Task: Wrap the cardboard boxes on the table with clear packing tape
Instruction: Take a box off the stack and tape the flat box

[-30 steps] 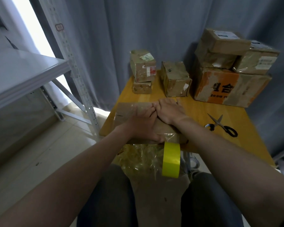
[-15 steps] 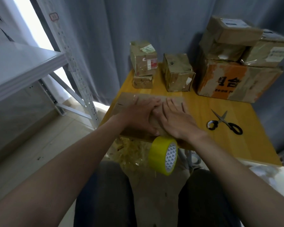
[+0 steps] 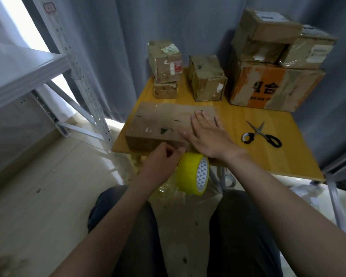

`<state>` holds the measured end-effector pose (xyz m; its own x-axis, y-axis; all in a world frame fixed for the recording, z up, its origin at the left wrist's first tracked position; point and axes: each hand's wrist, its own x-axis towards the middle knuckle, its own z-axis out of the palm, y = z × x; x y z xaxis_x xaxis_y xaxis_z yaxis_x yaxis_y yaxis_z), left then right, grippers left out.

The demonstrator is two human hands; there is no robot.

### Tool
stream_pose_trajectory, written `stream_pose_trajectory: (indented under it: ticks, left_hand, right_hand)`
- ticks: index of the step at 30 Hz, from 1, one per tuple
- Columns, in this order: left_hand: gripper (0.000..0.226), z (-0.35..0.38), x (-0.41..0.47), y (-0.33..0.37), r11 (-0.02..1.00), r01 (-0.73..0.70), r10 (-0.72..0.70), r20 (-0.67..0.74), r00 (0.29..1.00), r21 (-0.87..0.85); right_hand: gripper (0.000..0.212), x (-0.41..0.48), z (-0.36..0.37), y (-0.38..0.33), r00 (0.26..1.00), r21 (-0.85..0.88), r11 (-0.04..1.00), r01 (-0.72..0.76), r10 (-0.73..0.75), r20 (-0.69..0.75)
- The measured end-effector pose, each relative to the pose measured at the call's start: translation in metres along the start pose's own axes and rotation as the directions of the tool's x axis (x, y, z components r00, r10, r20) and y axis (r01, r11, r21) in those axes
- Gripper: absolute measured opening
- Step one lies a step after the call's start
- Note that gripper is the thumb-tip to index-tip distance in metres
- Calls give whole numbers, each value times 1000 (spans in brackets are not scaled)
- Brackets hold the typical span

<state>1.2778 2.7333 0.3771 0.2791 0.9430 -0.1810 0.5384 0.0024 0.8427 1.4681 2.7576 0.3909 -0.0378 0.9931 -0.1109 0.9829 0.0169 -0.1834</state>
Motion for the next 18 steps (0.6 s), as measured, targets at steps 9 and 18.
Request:
stream_pose_trajectory:
  ticks: [9, 18]
  left_hand:
    - [20, 21, -18, 30, 850, 262, -120, 315, 941, -458]
    - [24, 32, -20, 21, 858, 390, -241, 410, 880, -334]
  right_hand:
    - [102, 0, 4, 1, 999, -8, 1000, 9, -9, -41]
    - [99, 0, 6, 0, 995, 14, 1000, 4, -3, -98]
